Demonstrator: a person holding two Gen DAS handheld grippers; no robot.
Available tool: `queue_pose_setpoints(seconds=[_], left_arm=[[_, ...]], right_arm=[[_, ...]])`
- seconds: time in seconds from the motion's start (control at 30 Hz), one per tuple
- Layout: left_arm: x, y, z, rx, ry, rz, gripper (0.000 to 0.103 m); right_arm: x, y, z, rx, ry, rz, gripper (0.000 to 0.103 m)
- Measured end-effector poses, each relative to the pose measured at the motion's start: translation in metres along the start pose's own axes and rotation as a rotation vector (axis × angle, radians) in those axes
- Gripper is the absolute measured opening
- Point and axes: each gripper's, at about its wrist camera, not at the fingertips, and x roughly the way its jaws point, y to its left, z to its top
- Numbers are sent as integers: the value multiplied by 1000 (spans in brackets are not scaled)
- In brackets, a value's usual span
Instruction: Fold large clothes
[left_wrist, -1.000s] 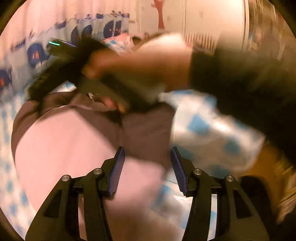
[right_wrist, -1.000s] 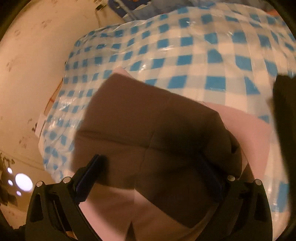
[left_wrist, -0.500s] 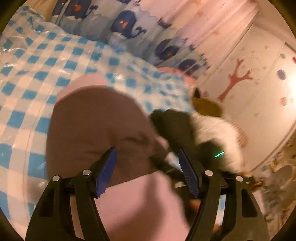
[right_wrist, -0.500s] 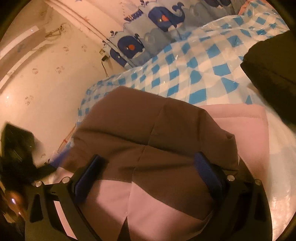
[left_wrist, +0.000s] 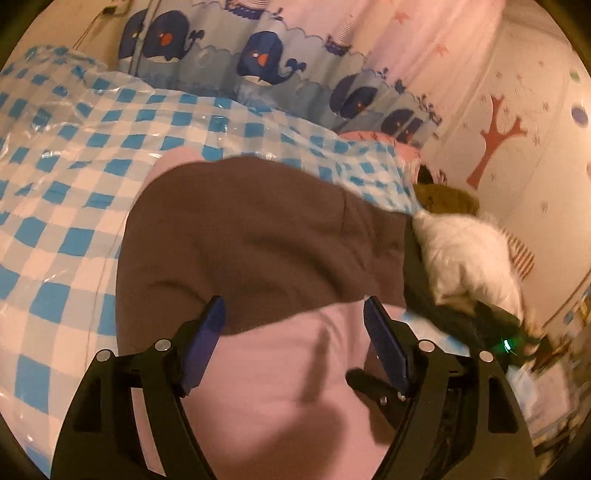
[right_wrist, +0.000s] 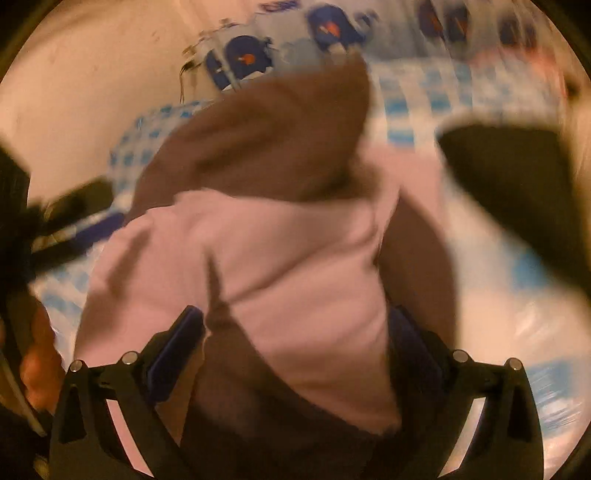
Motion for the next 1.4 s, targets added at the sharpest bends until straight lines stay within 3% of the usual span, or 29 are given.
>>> queue_pose_setpoints(seconds=[0.07, 0.13, 0.2, 0.27, 0.33, 0.43, 0.5, 0.57, 0.63, 0.73, 0.83, 0.9, 0.97, 1.03, 1.13, 1.23, 1.3, 1.4], left_arm=[[14, 0, -13, 38, 12, 36, 74], [28, -6, -24, 109, 30, 96, 83], [29, -13, -28, 153, 32, 140, 84], [25, -14, -26, 150, 23, 135, 84], [20, -11, -25, 141, 9, 132, 84], [16, -8, -24, 127, -2, 118, 84], [14, -9, -23, 131, -7, 118, 84], [12, -8, -24, 132, -12, 118, 84], [9, -7, -24, 132, -21, 114, 84], [3, -7, -25, 139, -44, 103, 84], [9, -7, -22, 131, -30, 83, 85], [20, -8, -20, 131, -13, 79, 85], [33, -12, -22, 153, 0, 79, 86], [38, -21, -24, 188, 12, 106, 89], [37, -29, -26, 238, 28, 163, 91], [25, -28, -22, 231, 25, 168, 91], [17, -27, -20, 217, 19, 162, 91], [3, -24, -18, 198, 21, 140, 91]], right_arm=[[7, -1, -12, -27, -29, -21, 96], [12, 1, -16, -42, -24, -35, 96], [12, 1, -10, -42, 14, -29, 96], [0, -3, 5, 7, 73, -8, 96], [-30, 6, 25, -12, -3, -44, 96], [-72, 31, 73, -50, -137, 25, 96], [-77, 56, 110, -91, -152, 97, 96], [-56, 74, 148, -58, -73, 249, 96], [-20, 79, 165, 0, 61, 317, 96], [41, 64, 165, -10, 171, 156, 96], [94, 24, 135, 21, 199, 106, 96], [105, 6, 121, 49, 165, 123, 96], [117, -28, 111, 160, 138, 214, 96], [119, -33, 109, 171, 131, 229, 96], [97, -21, 114, 130, 117, 181, 96], [35, -1, 122, 126, -13, 144, 96], [-10, 11, 116, 90, -91, 75, 96], [-60, 30, 75, 12, -110, -98, 96]])
